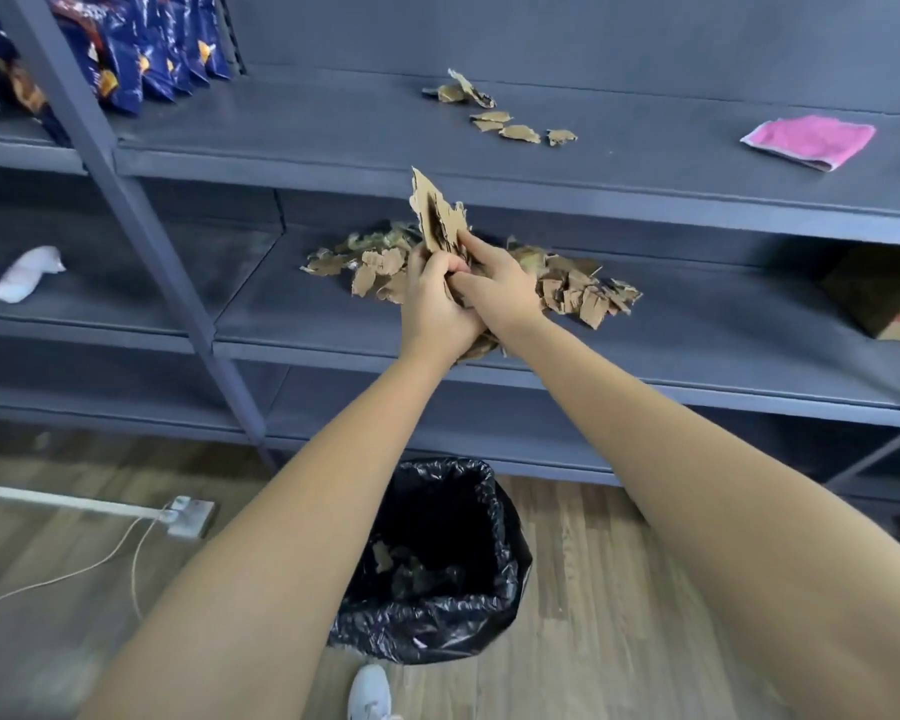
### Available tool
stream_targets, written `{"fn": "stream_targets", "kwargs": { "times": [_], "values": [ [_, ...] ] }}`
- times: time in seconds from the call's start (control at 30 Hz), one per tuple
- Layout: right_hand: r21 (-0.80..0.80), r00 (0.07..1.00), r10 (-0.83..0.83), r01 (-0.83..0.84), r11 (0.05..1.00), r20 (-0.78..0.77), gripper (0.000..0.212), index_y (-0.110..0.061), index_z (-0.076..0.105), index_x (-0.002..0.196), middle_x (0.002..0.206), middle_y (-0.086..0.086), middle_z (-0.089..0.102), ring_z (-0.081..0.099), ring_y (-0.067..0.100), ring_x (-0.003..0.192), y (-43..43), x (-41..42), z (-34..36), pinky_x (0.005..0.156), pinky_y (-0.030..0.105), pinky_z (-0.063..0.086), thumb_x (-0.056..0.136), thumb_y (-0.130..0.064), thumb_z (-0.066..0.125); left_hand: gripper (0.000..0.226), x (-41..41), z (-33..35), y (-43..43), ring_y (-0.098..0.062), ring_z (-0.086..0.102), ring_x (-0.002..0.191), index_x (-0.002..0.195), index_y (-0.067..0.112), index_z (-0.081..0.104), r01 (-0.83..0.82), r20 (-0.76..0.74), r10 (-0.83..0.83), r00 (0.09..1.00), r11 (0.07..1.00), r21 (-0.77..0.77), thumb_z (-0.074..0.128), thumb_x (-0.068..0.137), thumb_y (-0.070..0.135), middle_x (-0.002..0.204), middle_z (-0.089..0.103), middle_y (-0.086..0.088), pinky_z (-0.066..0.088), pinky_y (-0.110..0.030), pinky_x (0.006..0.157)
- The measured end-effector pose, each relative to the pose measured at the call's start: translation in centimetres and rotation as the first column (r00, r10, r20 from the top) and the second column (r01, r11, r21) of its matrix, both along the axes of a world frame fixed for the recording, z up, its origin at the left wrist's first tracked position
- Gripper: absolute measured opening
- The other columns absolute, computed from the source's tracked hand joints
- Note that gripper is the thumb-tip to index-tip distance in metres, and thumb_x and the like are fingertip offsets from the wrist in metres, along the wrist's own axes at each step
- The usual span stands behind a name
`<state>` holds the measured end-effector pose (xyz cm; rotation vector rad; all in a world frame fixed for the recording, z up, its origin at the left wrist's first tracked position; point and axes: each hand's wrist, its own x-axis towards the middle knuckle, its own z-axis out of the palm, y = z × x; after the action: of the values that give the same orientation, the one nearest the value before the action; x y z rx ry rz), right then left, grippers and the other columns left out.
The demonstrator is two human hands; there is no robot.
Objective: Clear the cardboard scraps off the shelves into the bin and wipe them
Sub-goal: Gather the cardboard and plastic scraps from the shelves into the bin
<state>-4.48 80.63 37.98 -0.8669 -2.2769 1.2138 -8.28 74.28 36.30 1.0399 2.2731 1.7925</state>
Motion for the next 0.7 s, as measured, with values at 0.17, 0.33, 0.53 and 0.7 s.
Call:
{"fn": "stream_targets", "kwargs": {
  "times": [0.17,0.33,0.53,0.7],
  "values": [
    [-0.082,0.997,0.022,-0.016,0.997,0.071,0.060,-0.039,0.032,0.141,0.144,-0.004,0.044,0.019,0.032,0.135,-2.0,1.3,-5.9,0.111,0.040,0.018,0.086,-0.021,0.047,0.019,1.2,-5.8,-2.4,-0.015,0.044,0.085,0.084,0.012,0.047,0.021,0.071,-0.016,0.997,0.998,-0.065,0.064,0.078,0.006,0.128,0.042,-0.008,0.041,-0.025,0.076],
    [-0.130,0.987,0.036,-0.015,0.991,0.157,0.059,-0.036,0.033,0.142,0.143,-0.005,0.045,0.025,0.030,0.133,-3.4,1.6,-11.7,0.108,0.036,0.020,0.087,-0.022,0.047,0.017,1.8,-11.6,-4.0,-0.013,0.047,0.090,0.084,0.012,0.048,0.011,0.177,0.007,0.984,0.995,-0.103,0.063,0.079,0.006,0.124,0.043,0.001,0.044,-0.030,0.083],
    [-0.218,0.975,0.042,0.007,0.976,0.219,0.060,-0.041,0.031,0.141,0.140,-0.008,0.047,0.025,0.027,0.128,-4.4,0.9,-17.1,0.105,0.035,0.025,0.084,-0.031,0.045,0.021,0.8,-17.2,-4.9,-0.015,0.050,0.088,0.083,0.014,0.047,0.034,0.242,0.009,0.970,0.984,-0.176,0.066,0.076,0.006,0.126,0.042,-0.002,0.044,-0.027,0.084],
    [-0.261,0.959,0.035,0.042,0.965,0.281,0.056,-0.040,0.031,0.141,0.140,-0.007,0.047,0.026,0.027,0.129,-5.0,-0.2,-21.9,0.106,0.037,0.025,0.089,-0.025,0.045,0.024,-0.2,-21.5,-5.6,-0.013,0.050,0.084,0.084,0.014,0.047,0.054,0.266,0.017,0.964,0.965,-0.257,0.068,0.076,0.007,0.125,0.043,-0.003,0.040,-0.021,0.078]
  ]
}}
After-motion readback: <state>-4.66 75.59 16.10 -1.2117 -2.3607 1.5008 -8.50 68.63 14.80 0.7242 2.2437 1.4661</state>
